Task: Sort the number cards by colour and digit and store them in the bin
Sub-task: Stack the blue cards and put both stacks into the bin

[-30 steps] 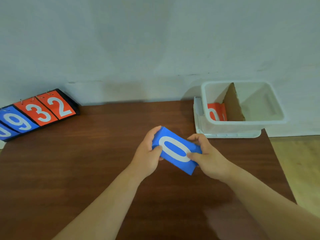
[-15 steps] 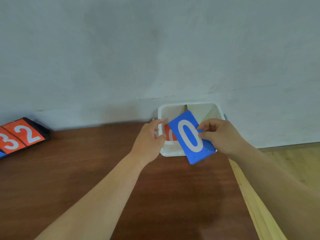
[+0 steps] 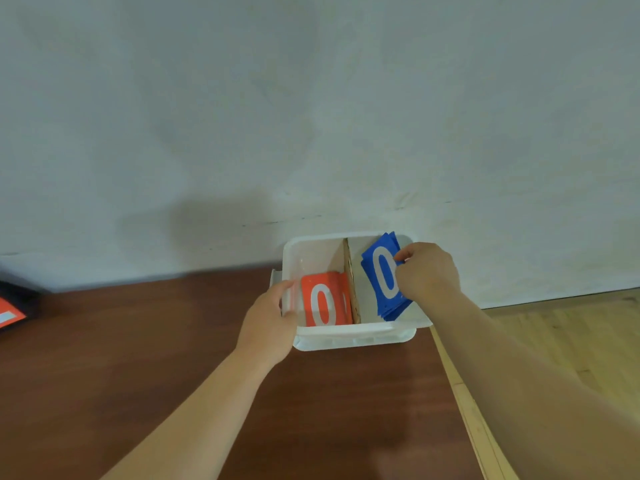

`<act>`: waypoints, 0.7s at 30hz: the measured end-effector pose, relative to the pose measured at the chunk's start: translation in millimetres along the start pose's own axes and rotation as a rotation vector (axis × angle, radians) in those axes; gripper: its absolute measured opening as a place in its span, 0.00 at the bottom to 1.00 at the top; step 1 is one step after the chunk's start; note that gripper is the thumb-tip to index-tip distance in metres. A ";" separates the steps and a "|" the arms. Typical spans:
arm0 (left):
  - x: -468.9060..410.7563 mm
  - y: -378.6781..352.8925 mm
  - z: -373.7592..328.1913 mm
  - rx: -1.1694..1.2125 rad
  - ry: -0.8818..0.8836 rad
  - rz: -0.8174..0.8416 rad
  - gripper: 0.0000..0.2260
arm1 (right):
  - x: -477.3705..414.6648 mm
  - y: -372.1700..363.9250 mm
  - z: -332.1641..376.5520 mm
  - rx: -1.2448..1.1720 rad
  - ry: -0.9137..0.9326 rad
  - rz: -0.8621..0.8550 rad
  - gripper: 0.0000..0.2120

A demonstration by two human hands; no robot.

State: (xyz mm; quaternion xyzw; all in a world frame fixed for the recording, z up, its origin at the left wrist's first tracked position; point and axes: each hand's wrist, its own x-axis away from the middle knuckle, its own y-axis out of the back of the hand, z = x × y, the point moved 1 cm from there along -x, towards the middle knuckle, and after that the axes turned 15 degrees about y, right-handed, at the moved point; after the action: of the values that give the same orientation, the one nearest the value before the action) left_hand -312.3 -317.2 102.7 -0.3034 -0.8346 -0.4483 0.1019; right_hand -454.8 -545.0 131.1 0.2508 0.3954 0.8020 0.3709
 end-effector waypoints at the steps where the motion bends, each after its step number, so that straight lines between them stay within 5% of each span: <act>1: -0.6 -0.2 0.7 0.002 0.004 -0.002 0.25 | -0.1 -5.3 -0.3 0.042 -0.004 0.024 0.18; 15: 2.2 0.2 1.6 0.016 0.020 -0.030 0.24 | 1.1 -49.4 -4.1 0.418 0.145 0.363 0.07; 21: 0.2 7.4 -3.4 -0.131 -0.017 -0.068 0.22 | 12.4 -13.7 -21.8 0.291 0.273 -0.078 0.15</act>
State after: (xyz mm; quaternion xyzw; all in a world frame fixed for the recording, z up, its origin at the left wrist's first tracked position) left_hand -308.4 -316.8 109.8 -0.2847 -0.8142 -0.5024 0.0594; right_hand -472.0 -539.3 109.0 0.1754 0.5630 0.7481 0.3044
